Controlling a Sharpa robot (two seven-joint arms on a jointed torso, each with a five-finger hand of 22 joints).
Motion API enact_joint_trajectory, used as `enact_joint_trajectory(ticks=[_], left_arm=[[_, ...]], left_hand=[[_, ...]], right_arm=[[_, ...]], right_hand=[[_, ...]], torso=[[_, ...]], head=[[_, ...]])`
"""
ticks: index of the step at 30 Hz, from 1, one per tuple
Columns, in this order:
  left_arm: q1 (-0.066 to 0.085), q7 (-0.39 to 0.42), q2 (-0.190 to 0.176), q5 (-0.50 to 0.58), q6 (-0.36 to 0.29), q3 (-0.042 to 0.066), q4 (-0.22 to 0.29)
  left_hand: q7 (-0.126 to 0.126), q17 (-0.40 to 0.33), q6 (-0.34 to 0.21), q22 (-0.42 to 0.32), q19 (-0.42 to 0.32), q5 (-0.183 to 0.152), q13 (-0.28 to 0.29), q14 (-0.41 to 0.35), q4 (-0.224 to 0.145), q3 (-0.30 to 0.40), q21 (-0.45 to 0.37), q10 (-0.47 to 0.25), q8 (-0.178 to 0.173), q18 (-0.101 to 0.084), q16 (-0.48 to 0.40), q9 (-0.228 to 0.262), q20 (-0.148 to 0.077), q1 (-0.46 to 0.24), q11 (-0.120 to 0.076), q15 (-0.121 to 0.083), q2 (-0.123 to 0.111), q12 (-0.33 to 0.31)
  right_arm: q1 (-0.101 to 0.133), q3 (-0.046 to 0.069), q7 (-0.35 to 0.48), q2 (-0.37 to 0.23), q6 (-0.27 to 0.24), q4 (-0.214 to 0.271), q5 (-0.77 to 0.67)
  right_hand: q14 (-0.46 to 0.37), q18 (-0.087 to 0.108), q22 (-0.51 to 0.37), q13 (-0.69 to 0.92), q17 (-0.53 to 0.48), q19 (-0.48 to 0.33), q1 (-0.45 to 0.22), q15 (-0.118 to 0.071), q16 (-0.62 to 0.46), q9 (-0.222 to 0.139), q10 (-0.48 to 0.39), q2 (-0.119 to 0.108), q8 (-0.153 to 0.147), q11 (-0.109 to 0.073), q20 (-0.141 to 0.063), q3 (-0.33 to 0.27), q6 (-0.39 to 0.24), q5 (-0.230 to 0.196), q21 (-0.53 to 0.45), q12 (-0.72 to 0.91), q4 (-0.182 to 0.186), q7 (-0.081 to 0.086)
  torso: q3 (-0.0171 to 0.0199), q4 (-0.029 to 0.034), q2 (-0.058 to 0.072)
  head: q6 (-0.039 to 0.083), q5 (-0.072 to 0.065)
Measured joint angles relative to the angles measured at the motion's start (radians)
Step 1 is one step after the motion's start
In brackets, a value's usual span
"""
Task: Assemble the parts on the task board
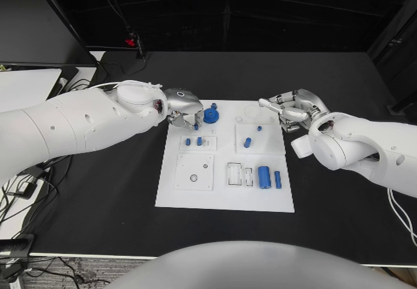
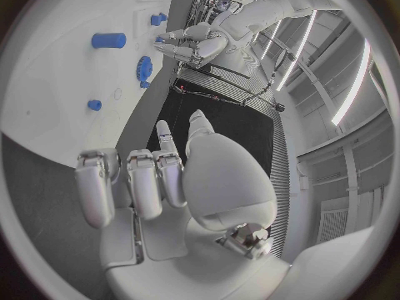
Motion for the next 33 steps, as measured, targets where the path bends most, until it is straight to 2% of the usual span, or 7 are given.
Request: enact_joint_trajectory(ticks=[33], left_arm=[[-0.004,0.002,0.008,0.002,0.026,0.000,-0.003]], left_hand=[[0.006,0.000,0.002,0.000,0.000,0.000,0.000,0.000,0.003,0.003,0.000,0.000,-0.001,0.000,0.000,0.001,0.000,-0.004,0.000,0.000,-0.005,-0.004]], right_arm=[[0.000,0.000,0.000,0.000,0.000,0.000,0.000]], right_hand=[[0.000,0.000,0.000,0.000,0.000,0.000,0.000,0.000,0.000,0.000,0.000,0.000,0.000,0.000,0.000,0.000,0.000,0.000,0.000,0.000,0.000,0.000]], torso=[[-0.0001,0.0007,0.000]], head=[[0.000,-0.002]])
